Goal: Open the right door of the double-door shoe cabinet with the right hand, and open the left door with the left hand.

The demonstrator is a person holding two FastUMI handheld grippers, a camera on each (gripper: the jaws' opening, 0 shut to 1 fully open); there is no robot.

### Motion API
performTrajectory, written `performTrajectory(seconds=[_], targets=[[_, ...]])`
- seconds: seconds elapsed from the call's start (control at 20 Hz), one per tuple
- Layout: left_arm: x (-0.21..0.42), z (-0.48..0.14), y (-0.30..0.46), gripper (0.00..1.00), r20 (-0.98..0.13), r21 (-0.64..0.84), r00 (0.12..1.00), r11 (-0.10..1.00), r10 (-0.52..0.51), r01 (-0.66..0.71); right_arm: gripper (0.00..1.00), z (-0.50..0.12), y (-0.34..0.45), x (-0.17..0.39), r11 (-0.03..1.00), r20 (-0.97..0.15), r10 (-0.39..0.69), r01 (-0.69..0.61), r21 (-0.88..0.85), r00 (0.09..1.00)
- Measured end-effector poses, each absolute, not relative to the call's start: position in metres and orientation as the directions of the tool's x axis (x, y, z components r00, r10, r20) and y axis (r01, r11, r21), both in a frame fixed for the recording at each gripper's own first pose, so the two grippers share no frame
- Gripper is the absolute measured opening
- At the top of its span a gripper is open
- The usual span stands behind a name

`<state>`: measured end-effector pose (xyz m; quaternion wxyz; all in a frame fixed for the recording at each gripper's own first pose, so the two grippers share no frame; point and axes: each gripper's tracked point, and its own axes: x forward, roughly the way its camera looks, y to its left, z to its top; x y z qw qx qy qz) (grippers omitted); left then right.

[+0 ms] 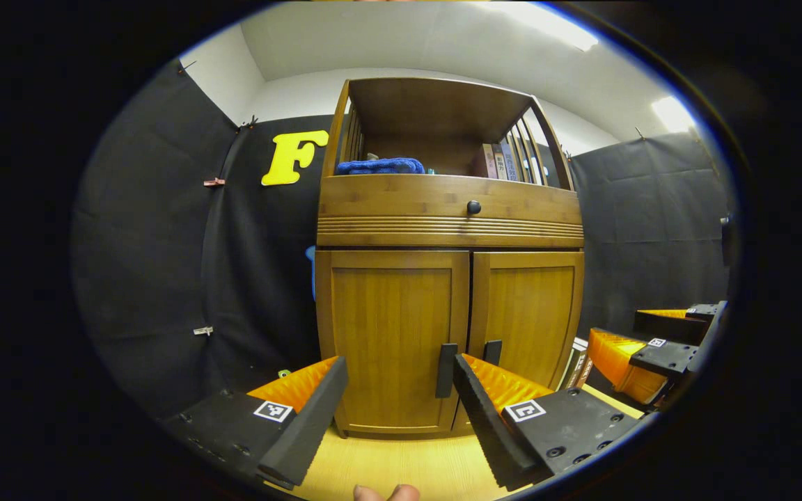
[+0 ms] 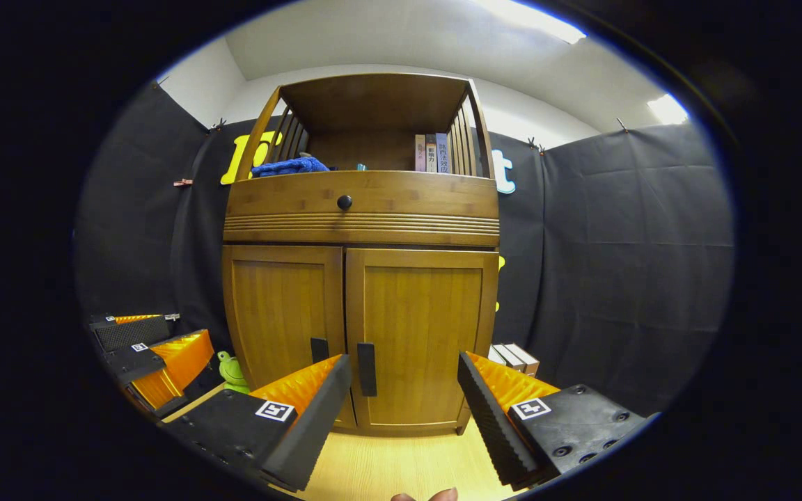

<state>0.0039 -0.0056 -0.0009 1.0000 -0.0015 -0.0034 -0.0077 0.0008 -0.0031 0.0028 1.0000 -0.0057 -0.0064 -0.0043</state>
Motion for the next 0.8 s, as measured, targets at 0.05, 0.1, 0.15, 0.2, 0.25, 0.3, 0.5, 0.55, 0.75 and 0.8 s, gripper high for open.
performTrajectory(seconds=[0.05,0.1,0.15,0.2,0.25,0.3,0.5,0.55,0.75,0.8], targets=[[0.003,-0.001,-0.004,0.92,0.006,-0.004,1.0,1.0,-0.015,0.015,0.97,0.002,-0.002,0.0,1.0,0.011,-0.007,0.007,-0.011,1.0],[0.003,-0.001,-0.003,0.92,0.005,-0.003,1.0,1.0,-0.013,0.013,0.97,0.001,0.0,0.001,1.0,0.009,-0.002,0.002,-0.009,1.0],[0.003,-0.001,-0.001,0.92,0.006,-0.001,1.0,1.0,-0.009,0.009,0.97,0.001,0.002,0.0,1.0,0.008,0.002,-0.002,-0.007,1.0],[0.002,-0.002,0.0,0.92,0.008,0.0,1.0,1.0,-0.007,0.007,0.96,0.001,0.004,0.001,1.0,0.008,0.009,-0.009,-0.007,1.0],[0.002,-0.002,0.001,0.92,0.007,0.001,1.0,1.0,-0.005,0.005,0.97,0.0,0.006,0.003,1.0,0.008,0.014,-0.013,-0.009,1.0],[0.002,-0.004,0.003,0.92,0.006,-0.001,1.0,1.0,-0.003,0.003,0.97,0.0,0.009,0.004,1.0,0.01,0.023,-0.023,-0.008,1.0],[0.001,-0.008,0.01,0.92,0.001,0.003,1.0,1.0,0.01,-0.01,0.97,-0.004,0.015,0.025,0.999,0.017,0.04,-0.04,-0.001,0.999],[0.001,-0.008,0.012,0.95,0.001,0.006,1.0,1.0,0.014,-0.014,0.97,-0.006,0.016,0.033,0.999,0.013,0.043,-0.043,-0.002,0.999],[0.005,-0.013,0.021,0.92,-0.002,0.005,1.0,1.0,0.029,-0.029,0.97,-0.017,0.026,0.067,0.998,0.016,0.068,-0.067,-0.019,0.998],[0.006,-0.015,0.024,0.97,-0.005,0.005,1.0,1.0,0.031,-0.031,0.97,-0.022,0.029,0.076,0.997,0.015,0.071,-0.07,-0.02,0.997]])
